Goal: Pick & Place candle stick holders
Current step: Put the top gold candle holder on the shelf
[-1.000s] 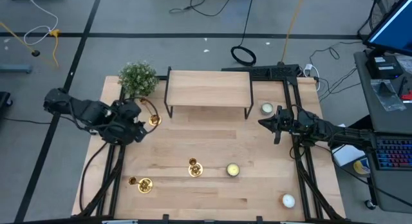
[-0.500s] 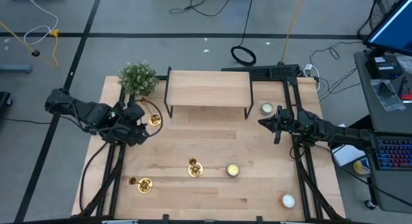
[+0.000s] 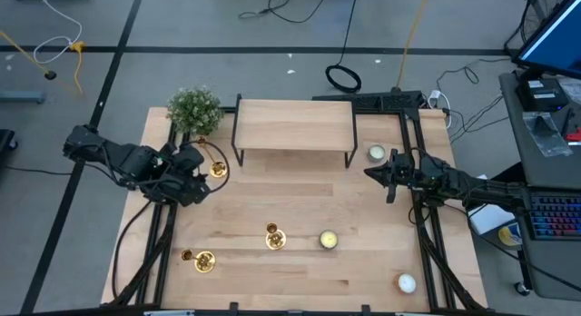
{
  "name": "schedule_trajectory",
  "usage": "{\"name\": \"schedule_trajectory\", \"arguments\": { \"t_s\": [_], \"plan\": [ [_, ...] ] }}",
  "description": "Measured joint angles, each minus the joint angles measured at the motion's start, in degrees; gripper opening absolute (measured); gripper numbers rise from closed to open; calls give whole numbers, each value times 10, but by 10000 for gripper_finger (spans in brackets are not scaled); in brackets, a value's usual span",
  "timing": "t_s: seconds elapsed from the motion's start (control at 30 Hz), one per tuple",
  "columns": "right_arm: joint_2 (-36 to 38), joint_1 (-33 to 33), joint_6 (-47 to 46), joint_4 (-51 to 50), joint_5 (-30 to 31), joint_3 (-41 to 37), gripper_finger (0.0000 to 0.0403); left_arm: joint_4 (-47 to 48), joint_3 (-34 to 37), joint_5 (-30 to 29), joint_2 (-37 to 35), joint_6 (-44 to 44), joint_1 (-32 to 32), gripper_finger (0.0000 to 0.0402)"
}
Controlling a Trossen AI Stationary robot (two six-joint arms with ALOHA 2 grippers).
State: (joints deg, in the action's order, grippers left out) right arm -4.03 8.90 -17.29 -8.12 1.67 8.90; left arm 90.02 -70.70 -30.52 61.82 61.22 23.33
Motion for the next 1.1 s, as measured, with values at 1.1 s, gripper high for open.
{"name": "schedule_trajectory", "arguments": {
  "t_s": [1.1],
  "plan": [
    [0,0,0,0,0,0,4,0,1,-96,36,51,-60,223]
  ]
}}
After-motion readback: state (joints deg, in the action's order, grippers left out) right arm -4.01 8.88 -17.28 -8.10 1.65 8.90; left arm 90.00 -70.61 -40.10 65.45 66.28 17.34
